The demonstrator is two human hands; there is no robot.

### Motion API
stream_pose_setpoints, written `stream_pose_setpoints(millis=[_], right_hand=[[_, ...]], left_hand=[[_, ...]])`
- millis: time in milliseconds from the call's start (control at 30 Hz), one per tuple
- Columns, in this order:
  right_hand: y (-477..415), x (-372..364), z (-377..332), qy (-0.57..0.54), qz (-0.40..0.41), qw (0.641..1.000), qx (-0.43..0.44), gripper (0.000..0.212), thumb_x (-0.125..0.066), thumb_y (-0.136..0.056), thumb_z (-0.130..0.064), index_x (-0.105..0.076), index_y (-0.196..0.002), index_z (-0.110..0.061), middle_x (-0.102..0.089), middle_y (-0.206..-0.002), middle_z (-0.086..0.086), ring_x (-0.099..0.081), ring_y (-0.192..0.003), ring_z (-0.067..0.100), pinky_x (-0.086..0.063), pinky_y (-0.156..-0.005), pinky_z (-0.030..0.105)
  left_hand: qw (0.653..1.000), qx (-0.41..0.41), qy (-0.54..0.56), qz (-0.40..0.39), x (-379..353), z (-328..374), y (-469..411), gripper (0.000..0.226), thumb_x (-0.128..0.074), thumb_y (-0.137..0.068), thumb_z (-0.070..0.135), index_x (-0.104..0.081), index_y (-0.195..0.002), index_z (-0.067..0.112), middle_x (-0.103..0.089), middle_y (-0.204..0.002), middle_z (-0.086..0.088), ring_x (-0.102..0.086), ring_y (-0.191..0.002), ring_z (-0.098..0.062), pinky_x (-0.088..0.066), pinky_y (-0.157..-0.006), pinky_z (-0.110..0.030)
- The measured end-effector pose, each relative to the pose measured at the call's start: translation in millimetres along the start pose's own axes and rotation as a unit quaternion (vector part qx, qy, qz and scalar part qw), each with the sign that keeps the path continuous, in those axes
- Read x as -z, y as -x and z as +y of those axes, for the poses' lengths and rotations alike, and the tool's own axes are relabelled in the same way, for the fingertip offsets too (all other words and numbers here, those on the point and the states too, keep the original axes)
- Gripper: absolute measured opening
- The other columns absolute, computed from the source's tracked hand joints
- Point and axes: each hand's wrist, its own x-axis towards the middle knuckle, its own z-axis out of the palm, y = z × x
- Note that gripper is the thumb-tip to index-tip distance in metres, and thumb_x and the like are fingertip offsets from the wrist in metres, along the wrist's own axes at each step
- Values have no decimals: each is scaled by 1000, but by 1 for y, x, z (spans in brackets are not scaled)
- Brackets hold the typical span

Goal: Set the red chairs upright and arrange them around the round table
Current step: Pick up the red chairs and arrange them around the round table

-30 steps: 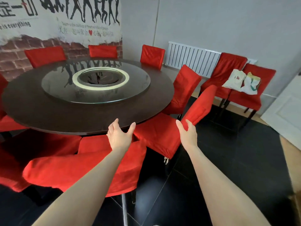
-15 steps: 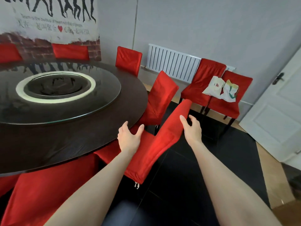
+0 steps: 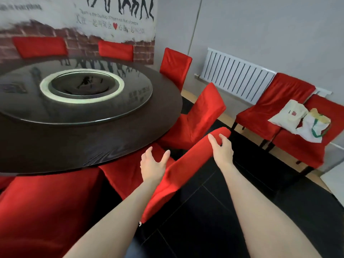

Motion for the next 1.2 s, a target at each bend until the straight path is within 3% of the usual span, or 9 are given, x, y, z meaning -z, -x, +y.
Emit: stream_pose_setpoints(millis=[200,400,567,800,1000,1200], right_hand=[[-78,24,30,65,-91,994,19,73,-52,-92,-60,-34,-152,-22,-18,-162,1,-14,-145,32,-28,-111,51],[-122,30,55,111,-150,982,25,78,-52,-89,-64,-27,-153,-27,-7,-164,-1,-13,-145,37,-30,-109,56],[-151,28,65,113,-170,978,38,80,-54,-88,-64,-26,-153,-27,-10,-164,0,-16,-144,39,-31,-108,57],[-189,17,68,123,-225,965,59,81,-58,-88,-61,-26,-154,-27,-10,-164,-2,-14,-144,43,-29,-108,59],[-217,17,77,138,-270,948,93,80,-62,-86,-59,-31,-152,-24,-16,-161,-1,-17,-142,45,-32,-107,60],[-231,18,79,131,-295,940,110,80,-66,-81,-62,-42,-147,-21,-29,-154,2,-32,-135,40,-36,-104,52]], left_hand=[[991,81,20,102,-61,6,24,76,-64,-87,54,-39,-145,13,-40,-149,-10,-37,-137,-27,-27,-116,-43],[975,135,11,174,-91,-1,42,77,-67,-83,55,-43,-143,14,-44,-146,-9,-42,-134,-27,-33,-113,-43],[967,142,3,214,-98,-3,40,74,-73,-79,52,-48,-140,16,-49,-142,-7,-47,-130,-25,-36,-106,-37],[937,187,33,293,-110,-4,41,72,-77,-74,55,-56,-132,18,-58,-133,-5,-52,-125,-26,-41,-104,-40],[887,208,101,400,-136,-4,49,48,-77,-71,58,-59,-102,27,-57,-92,11,-57,-101,-22,-45,-86,-35],[867,208,127,435,-140,-5,51,41,-77,-73,56,-62,-98,28,-63,-97,3,-59,-98,-22,-50,-92,-42]])
